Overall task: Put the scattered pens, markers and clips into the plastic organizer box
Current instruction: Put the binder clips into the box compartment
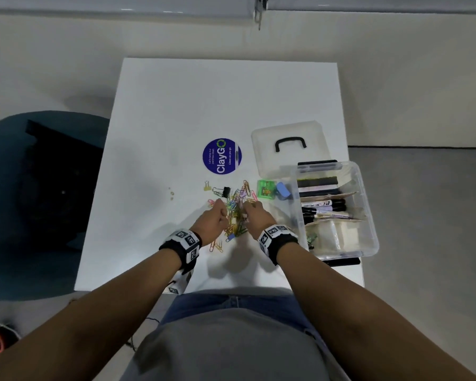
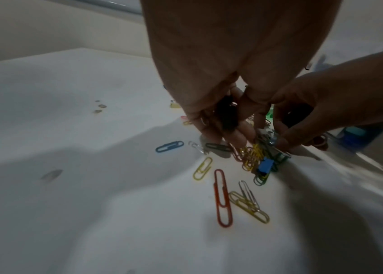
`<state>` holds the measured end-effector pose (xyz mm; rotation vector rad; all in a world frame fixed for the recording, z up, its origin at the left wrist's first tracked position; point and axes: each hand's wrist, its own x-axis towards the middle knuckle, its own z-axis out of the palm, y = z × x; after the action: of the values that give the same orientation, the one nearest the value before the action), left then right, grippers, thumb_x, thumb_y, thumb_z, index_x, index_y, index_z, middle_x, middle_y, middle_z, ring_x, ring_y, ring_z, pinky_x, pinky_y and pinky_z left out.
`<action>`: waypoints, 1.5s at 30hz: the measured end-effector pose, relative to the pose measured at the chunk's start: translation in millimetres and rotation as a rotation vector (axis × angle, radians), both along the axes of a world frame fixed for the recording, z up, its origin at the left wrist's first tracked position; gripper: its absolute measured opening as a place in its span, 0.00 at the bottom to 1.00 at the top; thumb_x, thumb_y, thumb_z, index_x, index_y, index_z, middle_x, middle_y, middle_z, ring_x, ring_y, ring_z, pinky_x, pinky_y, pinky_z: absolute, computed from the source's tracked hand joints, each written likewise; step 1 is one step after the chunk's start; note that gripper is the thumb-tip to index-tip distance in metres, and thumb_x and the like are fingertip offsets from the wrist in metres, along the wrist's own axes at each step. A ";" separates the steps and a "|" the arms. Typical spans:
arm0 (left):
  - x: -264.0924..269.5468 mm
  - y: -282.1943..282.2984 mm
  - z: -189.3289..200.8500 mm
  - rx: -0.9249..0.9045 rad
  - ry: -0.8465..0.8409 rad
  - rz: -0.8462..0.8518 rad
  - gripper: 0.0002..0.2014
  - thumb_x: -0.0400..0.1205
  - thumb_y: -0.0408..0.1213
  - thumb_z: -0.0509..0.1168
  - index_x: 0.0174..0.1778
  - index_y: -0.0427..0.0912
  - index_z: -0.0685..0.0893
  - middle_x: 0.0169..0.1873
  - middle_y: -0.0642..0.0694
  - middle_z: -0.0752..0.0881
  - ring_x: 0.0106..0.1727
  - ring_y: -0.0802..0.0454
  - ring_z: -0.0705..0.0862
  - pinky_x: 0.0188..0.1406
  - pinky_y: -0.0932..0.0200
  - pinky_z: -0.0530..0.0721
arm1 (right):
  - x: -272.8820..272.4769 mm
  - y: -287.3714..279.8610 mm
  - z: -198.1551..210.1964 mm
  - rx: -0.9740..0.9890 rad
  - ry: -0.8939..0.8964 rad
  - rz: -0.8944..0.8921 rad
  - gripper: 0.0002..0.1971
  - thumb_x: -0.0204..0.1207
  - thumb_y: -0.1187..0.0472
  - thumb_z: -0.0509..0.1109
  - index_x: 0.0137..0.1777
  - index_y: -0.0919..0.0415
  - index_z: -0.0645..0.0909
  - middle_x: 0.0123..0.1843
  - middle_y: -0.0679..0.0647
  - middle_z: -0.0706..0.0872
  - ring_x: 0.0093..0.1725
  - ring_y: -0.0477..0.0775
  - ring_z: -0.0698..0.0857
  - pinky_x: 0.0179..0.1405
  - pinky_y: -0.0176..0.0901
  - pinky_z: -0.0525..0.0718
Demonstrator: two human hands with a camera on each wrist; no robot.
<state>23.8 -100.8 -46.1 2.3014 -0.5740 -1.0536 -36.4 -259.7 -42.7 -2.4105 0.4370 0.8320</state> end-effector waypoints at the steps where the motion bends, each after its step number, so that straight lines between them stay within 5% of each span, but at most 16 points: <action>1: -0.8 -1.4 -1.9 0.009 0.004 -0.015 0.06 0.81 0.32 0.55 0.51 0.45 0.68 0.39 0.34 0.85 0.35 0.38 0.81 0.37 0.42 0.81 | -0.7 -0.3 -1.7 -0.006 0.009 0.005 0.22 0.77 0.72 0.61 0.70 0.61 0.68 0.70 0.66 0.70 0.59 0.71 0.84 0.58 0.58 0.82; 7: -17.1 -17.6 -17.1 0.083 -0.130 -0.175 0.11 0.79 0.35 0.64 0.57 0.42 0.75 0.55 0.42 0.76 0.50 0.39 0.81 0.45 0.50 0.80 | -8.8 0.4 -13.9 -0.017 0.047 -0.118 0.20 0.81 0.68 0.57 0.73 0.69 0.67 0.72 0.68 0.71 0.67 0.70 0.80 0.64 0.56 0.78; 11: -16.7 -20.4 -24.2 0.122 -0.158 -0.210 0.09 0.79 0.34 0.66 0.53 0.41 0.76 0.55 0.40 0.76 0.49 0.38 0.81 0.46 0.48 0.82 | -12.0 -3.7 -12.2 0.052 -0.045 -0.316 0.16 0.82 0.62 0.59 0.67 0.68 0.72 0.65 0.66 0.78 0.63 0.67 0.81 0.58 0.50 0.77; 14: -12.3 -18.1 -23.0 0.060 -0.140 -0.184 0.04 0.78 0.32 0.63 0.44 0.45 0.75 0.48 0.43 0.78 0.47 0.42 0.80 0.45 0.48 0.81 | -13.0 -6.1 -8.4 0.142 -0.129 -0.494 0.10 0.84 0.59 0.55 0.57 0.64 0.73 0.55 0.67 0.84 0.54 0.66 0.84 0.49 0.50 0.79; 17: -6.4 -11.7 -22.7 0.005 -0.132 -0.088 0.07 0.79 0.30 0.61 0.40 0.47 0.73 0.40 0.46 0.81 0.39 0.47 0.78 0.39 0.52 0.77 | -13.9 -4.4 -7.4 0.377 -0.182 -0.787 0.07 0.81 0.58 0.55 0.42 0.56 0.70 0.41 0.64 0.83 0.34 0.62 0.83 0.27 0.47 0.82; 19: -1.9 -5.3 -21.1 0.000 -0.167 -0.035 0.07 0.80 0.29 0.60 0.46 0.47 0.76 0.45 0.47 0.81 0.41 0.47 0.80 0.41 0.52 0.80 | -13.5 -5.4 -3.6 0.617 -0.189 -0.970 0.06 0.78 0.62 0.59 0.40 0.57 0.71 0.36 0.60 0.80 0.27 0.56 0.78 0.22 0.40 0.78; 21: 1.1 1.8 -19.7 0.028 -0.215 0.003 0.12 0.79 0.29 0.61 0.57 0.45 0.77 0.55 0.49 0.75 0.44 0.48 0.81 0.46 0.53 0.83 | -10.7 -6.4 -0.4 0.798 -0.172 -1.026 0.07 0.74 0.60 0.67 0.39 0.58 0.71 0.36 0.62 0.79 0.28 0.56 0.79 0.27 0.44 0.79; 24: -0.6 5.9 -16.0 0.057 -0.234 0.013 0.09 0.79 0.33 0.65 0.54 0.44 0.78 0.52 0.51 0.72 0.42 0.48 0.81 0.45 0.53 0.84 | -5.6 -6.2 -2.8 0.676 -0.192 -0.916 0.19 0.70 0.45 0.72 0.36 0.59 0.70 0.34 0.64 0.79 0.29 0.59 0.79 0.34 0.54 0.82; 26: -6.0 5.9 -13.6 0.094 -0.206 -0.070 0.05 0.79 0.38 0.67 0.47 0.45 0.78 0.46 0.51 0.75 0.41 0.46 0.81 0.42 0.52 0.82 | -5.2 -8.6 -2.7 0.427 -0.188 -0.797 0.17 0.78 0.46 0.66 0.40 0.60 0.71 0.34 0.61 0.83 0.29 0.61 0.83 0.34 0.56 0.88; 31: -22.0 6.0 -15.4 0.218 -0.255 -0.307 0.11 0.79 0.41 0.68 0.54 0.42 0.78 0.52 0.46 0.78 0.48 0.43 0.82 0.42 0.51 0.80 | -20.1 -18.9 -2.6 -0.050 -0.027 -0.472 0.15 0.83 0.55 0.63 0.62 0.65 0.72 0.54 0.63 0.86 0.56 0.65 0.86 0.50 0.51 0.84; 38: -26.4 7.6 -14.5 0.213 -0.270 -0.300 0.10 0.77 0.36 0.65 0.54 0.40 0.79 0.56 0.42 0.76 0.46 0.39 0.82 0.40 0.49 0.84 | -33.6 -16.8 -7.2 -0.090 0.159 -0.273 0.34 0.82 0.57 0.65 0.81 0.69 0.53 0.70 0.65 0.81 0.70 0.63 0.81 0.65 0.54 0.80; 45: -29.0 7.4 -6.6 0.096 -0.254 -0.226 0.08 0.74 0.38 0.66 0.47 0.42 0.79 0.56 0.46 0.73 0.41 0.44 0.81 0.38 0.54 0.83 | -34.9 -7.1 0.9 -0.173 0.150 -0.117 0.24 0.82 0.65 0.64 0.75 0.70 0.64 0.63 0.64 0.86 0.62 0.64 0.86 0.59 0.53 0.83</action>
<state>-5.2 -93.4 -52.8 2.5197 -0.9201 -0.9098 -71.3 -266.8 -41.8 -2.4587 0.7284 0.9613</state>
